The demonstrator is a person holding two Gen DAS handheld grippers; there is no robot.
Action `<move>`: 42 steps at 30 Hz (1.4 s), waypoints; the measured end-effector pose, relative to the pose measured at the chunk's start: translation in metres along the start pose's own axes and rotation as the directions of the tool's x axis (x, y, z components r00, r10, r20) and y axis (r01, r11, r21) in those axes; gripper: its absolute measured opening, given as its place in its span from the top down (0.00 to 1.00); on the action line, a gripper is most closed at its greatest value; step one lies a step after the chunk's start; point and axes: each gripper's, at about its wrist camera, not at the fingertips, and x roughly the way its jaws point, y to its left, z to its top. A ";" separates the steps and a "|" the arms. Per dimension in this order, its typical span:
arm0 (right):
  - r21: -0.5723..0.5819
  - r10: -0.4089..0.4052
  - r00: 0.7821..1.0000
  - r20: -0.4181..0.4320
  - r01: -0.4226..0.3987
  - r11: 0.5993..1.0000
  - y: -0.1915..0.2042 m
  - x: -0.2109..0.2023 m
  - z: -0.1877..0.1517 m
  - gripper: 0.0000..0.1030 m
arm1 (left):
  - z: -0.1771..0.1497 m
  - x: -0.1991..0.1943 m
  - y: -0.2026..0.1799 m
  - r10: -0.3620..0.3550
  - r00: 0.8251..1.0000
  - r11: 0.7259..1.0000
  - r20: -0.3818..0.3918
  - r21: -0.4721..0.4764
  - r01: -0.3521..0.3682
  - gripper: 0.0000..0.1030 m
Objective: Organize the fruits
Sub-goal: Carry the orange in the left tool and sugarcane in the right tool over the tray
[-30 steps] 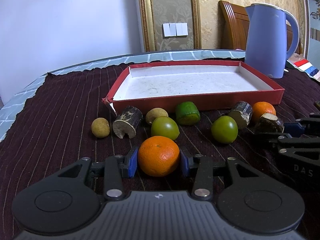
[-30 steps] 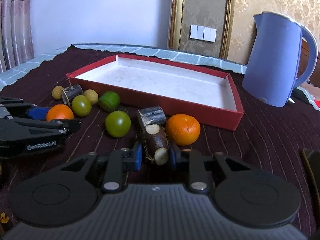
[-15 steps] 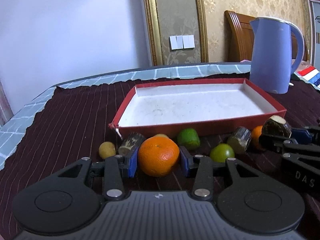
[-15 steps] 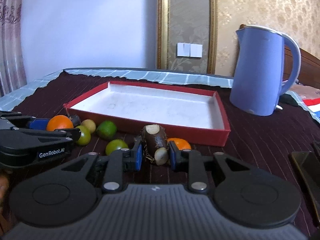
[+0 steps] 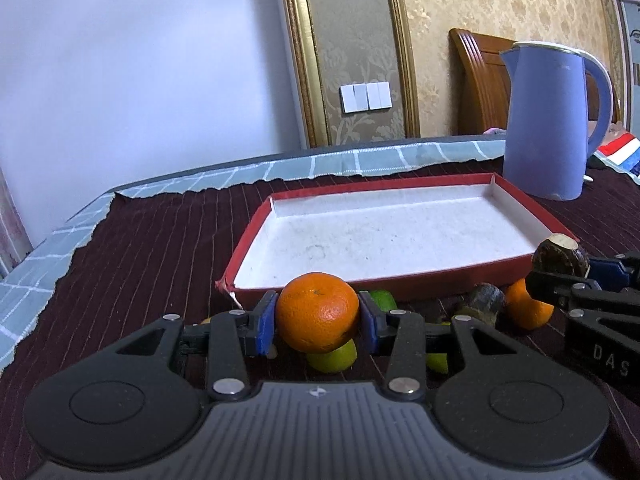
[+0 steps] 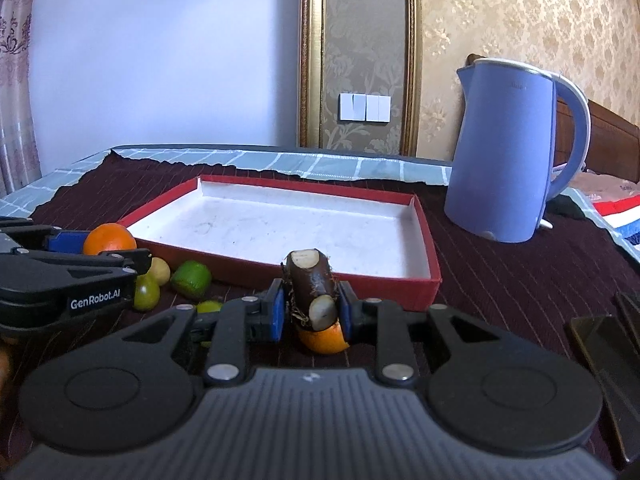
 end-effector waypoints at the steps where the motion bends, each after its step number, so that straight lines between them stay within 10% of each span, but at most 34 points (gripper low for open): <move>1: 0.000 0.000 1.000 0.000 0.000 1.000 0.000 0.001 0.001 0.75 | 0.001 0.001 0.000 0.002 1.000 1.000 0.002 0.001 -0.002 0.60; 42: 0.011 -0.008 1.000 0.020 0.008 1.000 -0.010 0.026 0.022 0.75 | 0.027 0.037 -0.004 0.061 0.998 0.998 0.008 0.025 -0.062 0.60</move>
